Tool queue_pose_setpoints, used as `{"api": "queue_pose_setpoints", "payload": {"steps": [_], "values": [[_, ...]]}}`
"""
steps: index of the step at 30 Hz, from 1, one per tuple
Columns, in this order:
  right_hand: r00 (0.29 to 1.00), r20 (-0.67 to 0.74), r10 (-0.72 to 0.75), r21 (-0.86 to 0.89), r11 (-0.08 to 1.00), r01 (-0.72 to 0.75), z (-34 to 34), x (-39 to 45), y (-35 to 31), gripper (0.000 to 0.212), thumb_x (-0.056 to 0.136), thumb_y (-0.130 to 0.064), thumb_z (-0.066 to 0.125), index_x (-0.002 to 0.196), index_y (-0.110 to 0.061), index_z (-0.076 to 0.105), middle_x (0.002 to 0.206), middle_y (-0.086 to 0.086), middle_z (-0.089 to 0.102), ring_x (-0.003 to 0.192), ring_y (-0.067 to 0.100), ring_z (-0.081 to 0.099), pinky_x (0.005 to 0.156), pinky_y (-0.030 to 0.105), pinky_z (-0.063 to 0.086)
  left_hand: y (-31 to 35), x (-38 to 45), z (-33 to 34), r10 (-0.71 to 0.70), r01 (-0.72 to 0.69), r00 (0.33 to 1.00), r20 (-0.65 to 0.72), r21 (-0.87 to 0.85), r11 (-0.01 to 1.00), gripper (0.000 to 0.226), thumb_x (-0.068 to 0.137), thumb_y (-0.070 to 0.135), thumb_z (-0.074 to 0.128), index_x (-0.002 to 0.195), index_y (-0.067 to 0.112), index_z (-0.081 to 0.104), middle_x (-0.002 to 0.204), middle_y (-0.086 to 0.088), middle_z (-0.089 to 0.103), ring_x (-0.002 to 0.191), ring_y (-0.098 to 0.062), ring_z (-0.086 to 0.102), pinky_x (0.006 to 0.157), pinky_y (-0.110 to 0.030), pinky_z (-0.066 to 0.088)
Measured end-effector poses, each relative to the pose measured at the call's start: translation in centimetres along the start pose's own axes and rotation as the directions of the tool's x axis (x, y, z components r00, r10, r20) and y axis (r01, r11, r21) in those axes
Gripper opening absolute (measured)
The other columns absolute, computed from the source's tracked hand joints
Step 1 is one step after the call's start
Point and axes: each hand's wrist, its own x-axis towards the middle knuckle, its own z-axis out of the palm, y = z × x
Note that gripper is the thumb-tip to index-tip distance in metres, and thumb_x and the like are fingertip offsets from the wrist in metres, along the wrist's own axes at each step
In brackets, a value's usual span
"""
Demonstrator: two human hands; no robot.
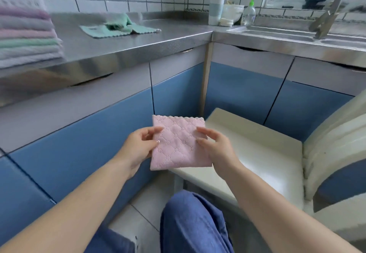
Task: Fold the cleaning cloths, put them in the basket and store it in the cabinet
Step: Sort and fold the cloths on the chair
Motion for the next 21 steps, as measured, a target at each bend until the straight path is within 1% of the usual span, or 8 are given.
{"api": "queue_pose_setpoints", "payload": {"steps": [2, 4, 7, 9, 12, 15, 18, 21], "values": [[0.999, 0.015, -0.035, 0.01, 0.999, 0.035, 0.7, 0.1, -1.5, 0.026, 0.086, -0.015, 0.058, 0.101, -0.032, 0.069, 0.114, -0.003, 0.062, 0.103, 0.022, 0.059, 0.076, 0.033, 0.053, 1.4, -0.1, -0.6, 0.036, -0.036, 0.999, -0.028, 0.004, 0.999, 0.035, 0.09, -0.009, 0.048, 0.111, 0.015, 0.061, 0.112, -0.006, 0.062, 0.093, -0.012, 0.06, 0.066, -0.019, 0.052], [0.998, 0.015, -0.054, 0.012, 0.998, 0.054, 1.0, 1.1, -2.6, 0.027, 0.086, -0.014, 0.056, 0.104, -0.031, 0.069, 0.109, -0.008, 0.063, 0.1, 0.018, 0.059, 0.075, 0.03, 0.052, 2.4, 0.8, -0.7, 0.052, -0.053, 0.997, -0.049, -0.014, 0.999, 0.035, 0.09, -0.009, 0.048, 0.111, 0.016, 0.06, 0.107, -0.003, 0.063, 0.087, -0.009, 0.061, 0.065, -0.018, 0.051], [0.999, -0.009, -0.036, 0.023, 0.999, 0.036, 1.0, 4.3, -2.9, 0.028, 0.087, -0.013, 0.055, 0.104, -0.029, 0.07, 0.095, -0.019, 0.061, 0.088, 0.008, 0.059, 0.07, 0.023, 0.051, 2.3, 3.7, -0.1, 0.046, -0.05, 0.997, -0.063, -0.051, 0.997, 0.035, 0.09, -0.009, 0.048, 0.108, 0.018, 0.061, 0.1, 0.001, 0.064, 0.082, -0.007, 0.062, 0.065, -0.017, 0.053], [0.999, -0.033, -0.02, 0.028, 0.999, 0.021, 0.9, 6.6, -2.4, 0.029, 0.087, -0.011, 0.054, 0.103, -0.028, 0.07, 0.092, -0.021, 0.062, 0.083, 0.003, 0.058, 0.069, 0.02, 0.05, 1.7, 5.8, 0.6, 0.041, -0.046, 0.997, -0.066, -0.081, 0.996, 0.034, 0.09, -0.008, 0.049, 0.104, 0.02, 0.063, 0.1, 0.002, 0.065, 0.08, -0.005, 0.063, 0.062, -0.015, 0.053], [0.997, -0.067, 0.037, 0.02, 0.999, -0.035, 0.6, 10.5, -2.5, 0.029, 0.087, -0.01, 0.054, 0.103, -0.028, 0.07, 0.092, -0.021, 0.064, 0.083, 0.003, 0.06, 0.074, 0.023, 0.052, 1.3, 10.5, 1.8, -0.037, 0.027, 0.998, -0.053, -0.17, 0.985, 0.034, 0.091, -0.007, 0.048, 0.1, 0.021, 0.064, 0.097, 0.004, 0.066, 0.081, -0.006, 0.064, 0.06, -0.015, 0.052], [0.988, -0.132, 0.079, -0.024, 0.996, -0.083, -0.4, 13.5, -4.1, 0.03, 0.086, -0.009, 0.054, 0.101, -0.03, 0.07, 0.095, -0.022, 0.064, 0.09, 0.006, 0.062, 0.081, 0.026, 0.052, 2.6, 14.6, 3.7, -0.134, 0.133, 0.991, 0.009, -0.203, 0.97, 0.035, 0.091, -0.007, 0.047, 0.097, 0.023, 0.064, 0.096, 0.003, 0.066, 0.083, -0.008, 0.064, 0.067, -0.021, 0.052], [0.976, -0.18, 0.119, -0.051, 0.99, -0.13, -1.8, 14.9, -7.3, 0.03, 0.086, -0.01, 0.055, 0.102, -0.03, 0.07, 0.097, -0.022, 0.064, 0.096, 0.009, 0.062, 0.083, 0.028, 0.052, 5.8, 16.5, 5.2, -0.166, 0.173, 0.985, 0.053, -0.226, 0.959, 0.035, 0.091, -0.007, 0.048, 0.097, 0.023, 0.064, 0.098, 0.004, 0.066, 0.085, -0.008, 0.064, 0.068, -0.021, 0.053], [0.966, -0.2, 0.161, -0.068, 0.982, -0.178, -2.9, 14.7, -11.8, 0.03, 0.086, -0.011, 0.055, 0.105, -0.029, 0.07, 0.096, -0.023, 0.063, 0.091, 0.005, 0.061, 0.081, 0.024, 0.05, 10.0, 16.3, 5.6, -0.196, 0.208, 0.978, 0.074, -0.233, 0.95, 0.035, 0.091, -0.007, 0.048, 0.098, 0.023, 0.063, 0.097, 0.005, 0.066, 0.084, -0.006, 0.063, 0.063, -0.016, 0.053]]}}
